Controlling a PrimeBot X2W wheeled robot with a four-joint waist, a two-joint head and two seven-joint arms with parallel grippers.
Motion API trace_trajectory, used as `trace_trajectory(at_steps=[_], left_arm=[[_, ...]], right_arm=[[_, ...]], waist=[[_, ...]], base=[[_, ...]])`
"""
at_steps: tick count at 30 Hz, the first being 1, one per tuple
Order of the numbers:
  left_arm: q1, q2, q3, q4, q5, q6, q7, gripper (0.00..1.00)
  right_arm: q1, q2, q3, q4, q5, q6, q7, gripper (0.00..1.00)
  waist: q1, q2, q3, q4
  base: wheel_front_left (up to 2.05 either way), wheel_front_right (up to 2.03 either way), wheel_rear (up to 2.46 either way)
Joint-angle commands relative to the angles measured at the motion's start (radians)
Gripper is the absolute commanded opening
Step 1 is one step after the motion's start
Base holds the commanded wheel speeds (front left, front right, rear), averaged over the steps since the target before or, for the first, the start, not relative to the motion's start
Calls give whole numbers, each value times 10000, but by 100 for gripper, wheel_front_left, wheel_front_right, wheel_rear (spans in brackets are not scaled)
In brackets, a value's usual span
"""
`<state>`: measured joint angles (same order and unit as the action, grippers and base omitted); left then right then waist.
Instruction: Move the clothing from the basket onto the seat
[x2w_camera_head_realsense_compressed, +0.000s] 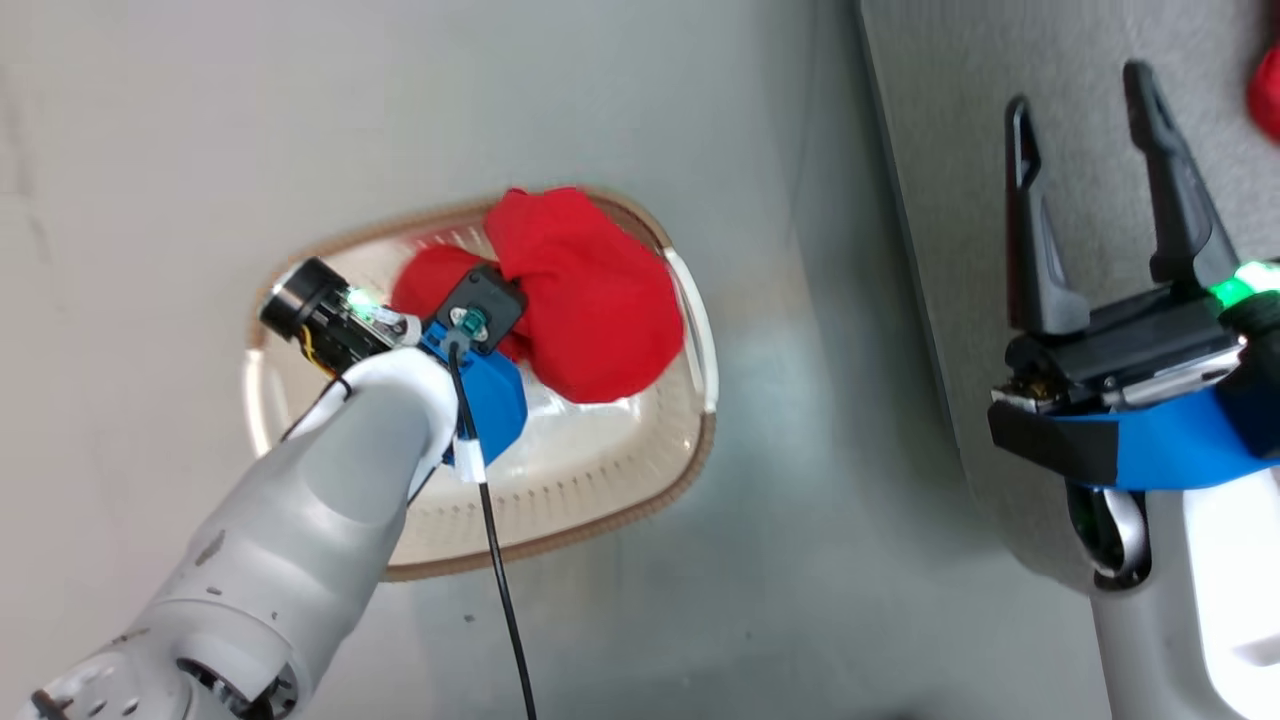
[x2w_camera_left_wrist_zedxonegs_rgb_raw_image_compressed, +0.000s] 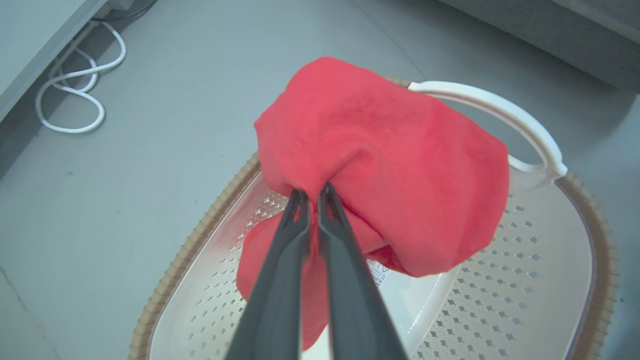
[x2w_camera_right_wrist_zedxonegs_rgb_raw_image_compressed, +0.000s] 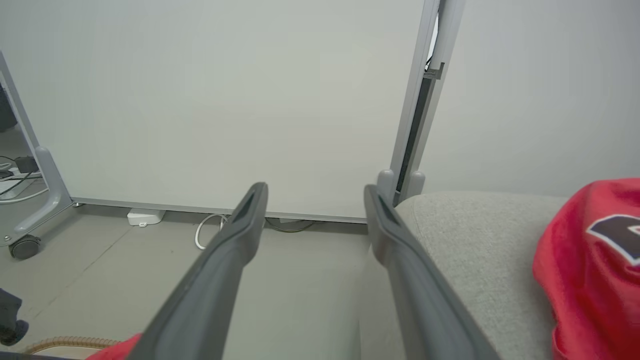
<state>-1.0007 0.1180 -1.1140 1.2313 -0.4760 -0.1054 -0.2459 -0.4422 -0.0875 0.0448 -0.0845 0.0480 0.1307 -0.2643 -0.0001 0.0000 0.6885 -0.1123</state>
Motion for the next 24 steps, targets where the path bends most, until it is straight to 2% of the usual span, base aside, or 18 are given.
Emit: trace_trajectory(at_steps=[1, 5, 14, 24], left_arm=[[163, -67, 141, -98, -143, 55, -127, 0], [387, -92, 410, -326, -336, 94, -198, 0], [1429, 287, 1788, -2513, -493, 430, -203, 0], [3051, 615, 3517, -4510, -94, 528, -204, 0]], right_arm=[[215, -102, -30, 109, 76, 1, -1, 100], [473, -156, -71, 304, 88, 1, -1, 100], [1356, -241, -261, 791, 158, 1, -1, 100], [2346, -163, -232, 1176, 257, 1, -1, 100]], waist=[[1, 0, -827, 427], [1, 0, -1367, 574], [1, 0, -2923, 990], [1, 0, -4535, 1254]], base=[[0, 0, 0], [0, 0, 0], [0, 0, 0], [0, 0, 0]])
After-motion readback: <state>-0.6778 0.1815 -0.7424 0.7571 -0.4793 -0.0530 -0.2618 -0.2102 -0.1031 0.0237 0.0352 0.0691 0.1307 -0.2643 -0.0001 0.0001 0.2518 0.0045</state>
